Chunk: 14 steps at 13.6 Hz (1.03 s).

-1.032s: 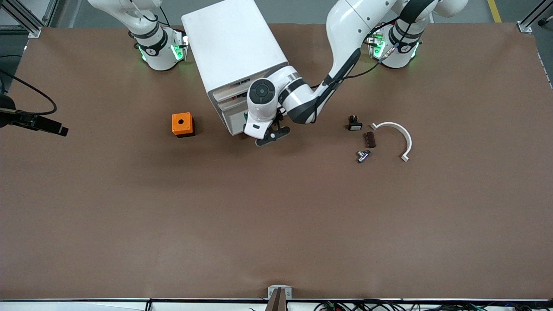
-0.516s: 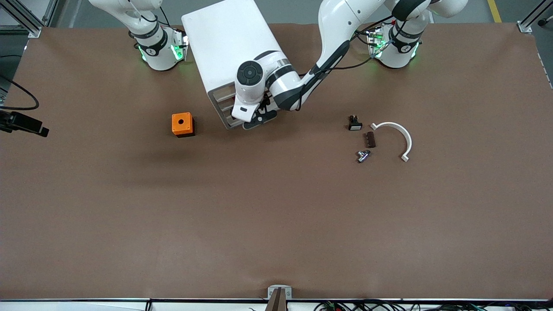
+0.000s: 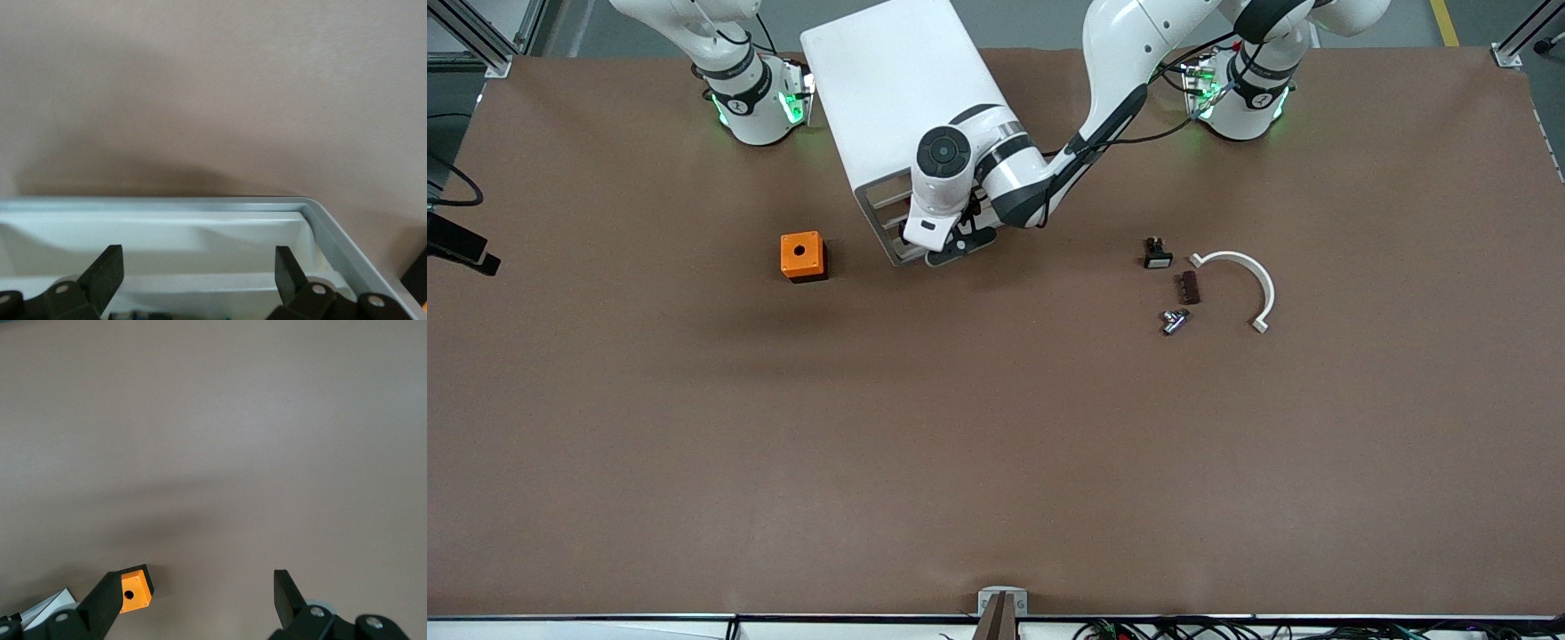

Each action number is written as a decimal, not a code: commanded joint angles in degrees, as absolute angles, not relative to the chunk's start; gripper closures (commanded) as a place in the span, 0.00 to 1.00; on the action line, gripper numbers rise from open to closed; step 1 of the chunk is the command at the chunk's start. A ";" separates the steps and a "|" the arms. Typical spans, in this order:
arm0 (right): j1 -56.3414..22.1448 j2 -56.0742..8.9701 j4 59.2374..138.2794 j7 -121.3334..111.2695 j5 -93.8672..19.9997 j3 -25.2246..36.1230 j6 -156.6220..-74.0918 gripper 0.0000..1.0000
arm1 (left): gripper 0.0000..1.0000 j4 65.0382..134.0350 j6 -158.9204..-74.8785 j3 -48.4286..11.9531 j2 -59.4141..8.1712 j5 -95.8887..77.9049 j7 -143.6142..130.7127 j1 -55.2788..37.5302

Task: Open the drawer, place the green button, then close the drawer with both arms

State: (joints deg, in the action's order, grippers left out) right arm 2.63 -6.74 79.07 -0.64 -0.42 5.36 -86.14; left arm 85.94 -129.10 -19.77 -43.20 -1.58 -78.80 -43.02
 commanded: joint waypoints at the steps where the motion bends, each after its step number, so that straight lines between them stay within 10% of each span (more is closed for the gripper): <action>1: 2.72 -6.59 78.75 -0.35 0.53 4.92 -85.78 0.00 | 0.00 87.01 -129.11 -19.86 -41.31 0.50 -68.50 -35.89; 14: 2.37 -6.77 78.57 -0.44 0.35 4.83 -86.31 0.00 | 0.00 86.57 -111.38 -20.13 -27.53 9.58 -19.90 -5.82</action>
